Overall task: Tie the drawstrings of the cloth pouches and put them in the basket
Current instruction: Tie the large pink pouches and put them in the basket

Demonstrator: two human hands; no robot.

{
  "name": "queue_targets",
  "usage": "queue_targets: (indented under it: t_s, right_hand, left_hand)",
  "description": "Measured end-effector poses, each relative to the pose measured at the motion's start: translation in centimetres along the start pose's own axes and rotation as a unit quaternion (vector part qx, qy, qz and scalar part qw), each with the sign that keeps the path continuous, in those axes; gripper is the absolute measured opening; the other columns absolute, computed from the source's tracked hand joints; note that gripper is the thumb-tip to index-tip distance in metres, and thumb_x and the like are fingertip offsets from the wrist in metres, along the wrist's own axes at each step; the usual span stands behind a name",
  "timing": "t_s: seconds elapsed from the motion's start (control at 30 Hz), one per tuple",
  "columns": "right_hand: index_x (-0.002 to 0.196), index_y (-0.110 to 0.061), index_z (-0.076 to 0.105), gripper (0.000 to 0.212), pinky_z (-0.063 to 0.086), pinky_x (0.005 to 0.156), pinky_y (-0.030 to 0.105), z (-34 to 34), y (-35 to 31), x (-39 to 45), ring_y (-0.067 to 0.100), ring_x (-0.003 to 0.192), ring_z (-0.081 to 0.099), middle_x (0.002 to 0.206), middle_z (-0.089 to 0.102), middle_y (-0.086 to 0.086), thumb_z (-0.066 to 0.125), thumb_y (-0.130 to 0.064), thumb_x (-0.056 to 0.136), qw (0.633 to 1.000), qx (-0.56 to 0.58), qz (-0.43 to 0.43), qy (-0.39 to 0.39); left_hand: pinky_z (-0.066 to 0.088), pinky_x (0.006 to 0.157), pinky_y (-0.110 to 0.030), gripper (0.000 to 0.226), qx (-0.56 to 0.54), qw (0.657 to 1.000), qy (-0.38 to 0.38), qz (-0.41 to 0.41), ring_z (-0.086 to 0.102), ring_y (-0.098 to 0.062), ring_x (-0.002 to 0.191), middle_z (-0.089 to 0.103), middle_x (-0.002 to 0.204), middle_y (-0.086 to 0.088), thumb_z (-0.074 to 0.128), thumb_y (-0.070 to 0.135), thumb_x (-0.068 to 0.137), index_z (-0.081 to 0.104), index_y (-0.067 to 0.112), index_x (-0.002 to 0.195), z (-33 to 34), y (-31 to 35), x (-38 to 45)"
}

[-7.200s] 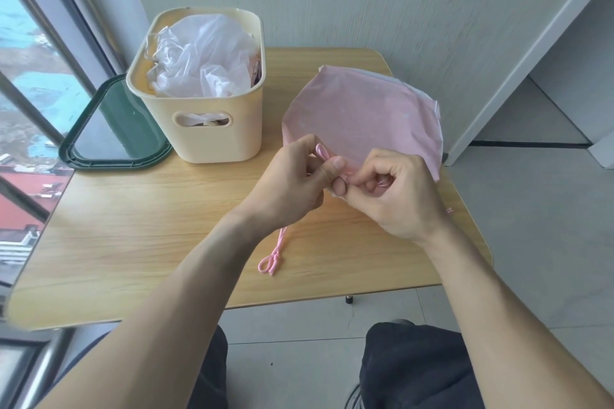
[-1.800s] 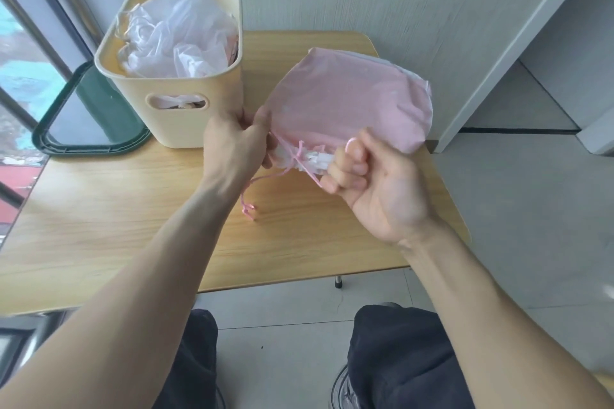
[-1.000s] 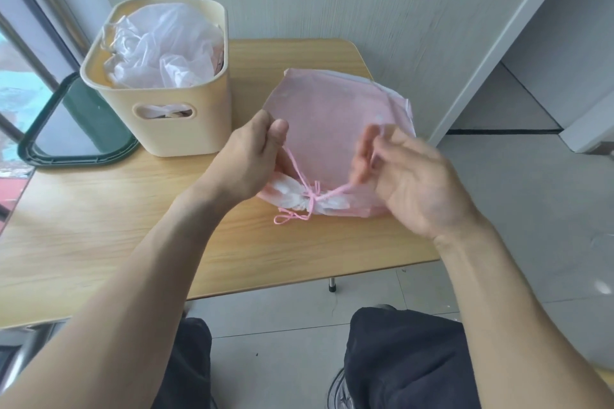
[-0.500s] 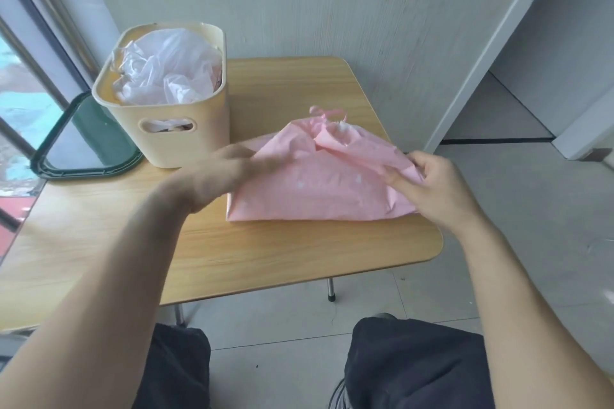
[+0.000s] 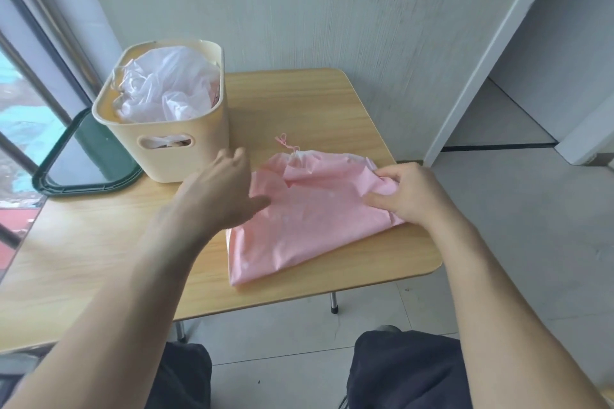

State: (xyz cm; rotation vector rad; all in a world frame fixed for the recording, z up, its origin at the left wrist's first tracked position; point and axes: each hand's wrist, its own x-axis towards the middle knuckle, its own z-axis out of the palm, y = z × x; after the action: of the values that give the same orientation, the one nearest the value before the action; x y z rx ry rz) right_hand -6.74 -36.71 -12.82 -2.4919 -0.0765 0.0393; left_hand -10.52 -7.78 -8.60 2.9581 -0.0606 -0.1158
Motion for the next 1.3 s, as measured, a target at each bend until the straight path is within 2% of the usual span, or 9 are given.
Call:
queue_targets:
  t_s: [0.13,0.2,0.37,0.5,0.67,0.83,0.97,1.13,1.3]
  right_hand:
    - [0.07,-0.003,0.057,0.029,0.033,0.049,0.029,0.1,-1.0,-0.1,0.015,0.06,0.039,0.058,0.038,-0.001,0.076,-0.025,0.071,0.999,-0.031,0.02,-0.017]
    - [0.097,-0.013,0.071,0.034,0.048,0.066,0.032,0.1,-1.1,-0.2,0.019,0.083,0.055,0.079,0.059,0.0,0.079,-0.033,0.071,0.997,-0.068,0.025,0.001]
    - [0.145,-0.017,0.045,0.09,0.043,0.102,0.041,0.7,-1.6,-0.8,0.031,0.13,0.045,0.136,0.049,0.01,0.083,-0.049,0.07,0.993,-0.065,0.097,0.021]
    - [0.135,-0.011,0.055,0.078,0.044,0.083,0.031,0.4,-2.1,-1.7,0.024,0.121,0.058,0.127,0.061,0.001,0.085,-0.044,0.071,0.991,0.039,0.124,0.008]
    - [0.135,-0.017,0.052,0.085,0.055,0.086,0.032,0.0,-3.1,-2.6,0.017,0.11,0.063,0.129,0.061,-0.002,0.086,-0.057,0.068,0.941,0.281,0.152,0.113]
    - [0.106,-0.013,0.072,0.031,0.059,0.09,0.046,3.0,-8.3,-5.9,0.023,0.097,0.074,0.107,0.077,0.008,0.072,-0.041,0.092,0.858,0.493,0.142,-0.029]
    - [0.1,-0.016,0.072,0.058,0.058,0.062,0.024,3.8,-11.0,-6.7,0.014,0.079,0.074,0.091,0.077,0.0,0.055,-0.07,0.089,0.85,0.496,0.171,0.037]
    - [0.122,-0.017,0.07,0.111,0.047,0.108,0.041,5.0,-14.2,-5.3,0.025,0.113,0.069,0.115,0.075,0.007,0.046,-0.103,0.056,0.815,0.551,0.17,-0.056]
    - [0.118,-0.003,0.052,0.057,0.045,0.079,0.03,3.2,-15.6,-3.1,0.026,0.106,0.061,0.111,0.06,0.005,0.072,-0.046,0.087,0.92,0.368,0.107,0.083]
  left_hand:
    - [0.036,0.107,-0.042,0.079,-0.063,0.994,0.02,0.092,0.04,-0.035,0.133,0.044,0.144,-0.016,0.055,0.055,0.092,0.027,0.009,0.15,1.1,2.5,2.4]
    - [0.036,0.108,-0.04,0.084,-0.031,0.996,-0.046,0.066,0.037,-0.037,0.136,0.041,0.147,-0.019,0.058,0.049,0.089,0.022,0.008,0.153,2.1,3.0,3.6]
    - [0.051,0.086,-0.037,0.082,-0.034,0.992,-0.119,0.018,0.059,-0.03,0.106,0.063,0.116,-0.011,0.074,0.038,0.076,0.041,0.005,0.143,1.6,3.6,4.2]
    - [0.046,0.061,-0.031,0.033,-0.186,0.975,-0.108,-0.054,0.058,-0.023,0.074,0.066,0.088,-0.007,0.078,0.032,0.071,0.066,0.009,0.092,0.8,2.8,2.6]
    - [0.06,0.083,-0.049,0.05,-0.476,0.862,-0.123,-0.125,0.073,-0.034,0.086,0.075,0.09,-0.015,0.082,0.027,0.049,0.073,0.004,0.092,0.3,-0.6,0.1]
    - [0.06,0.084,-0.045,0.044,-0.574,0.807,-0.023,-0.138,0.073,-0.03,0.087,0.075,0.097,-0.014,0.088,0.021,0.064,0.07,0.007,0.102,-0.2,-0.3,-1.9]
    - [0.059,0.087,-0.039,0.066,-0.694,0.711,-0.074,-0.086,0.073,-0.024,0.099,0.074,0.112,-0.012,0.067,0.063,0.075,0.069,0.01,0.114,-1.7,1.4,-4.2]
    - [0.054,0.091,-0.038,0.071,-0.786,0.607,-0.096,-0.07,0.07,-0.023,0.107,0.073,0.116,-0.009,0.035,0.074,0.091,0.071,0.019,0.116,-3.3,3.2,-5.4]
    - [0.059,0.084,-0.032,0.05,-0.795,0.604,-0.029,-0.049,0.072,-0.019,0.1,0.075,0.109,-0.007,0.05,0.057,0.096,0.073,0.016,0.114,-5.4,1.2,-5.6]
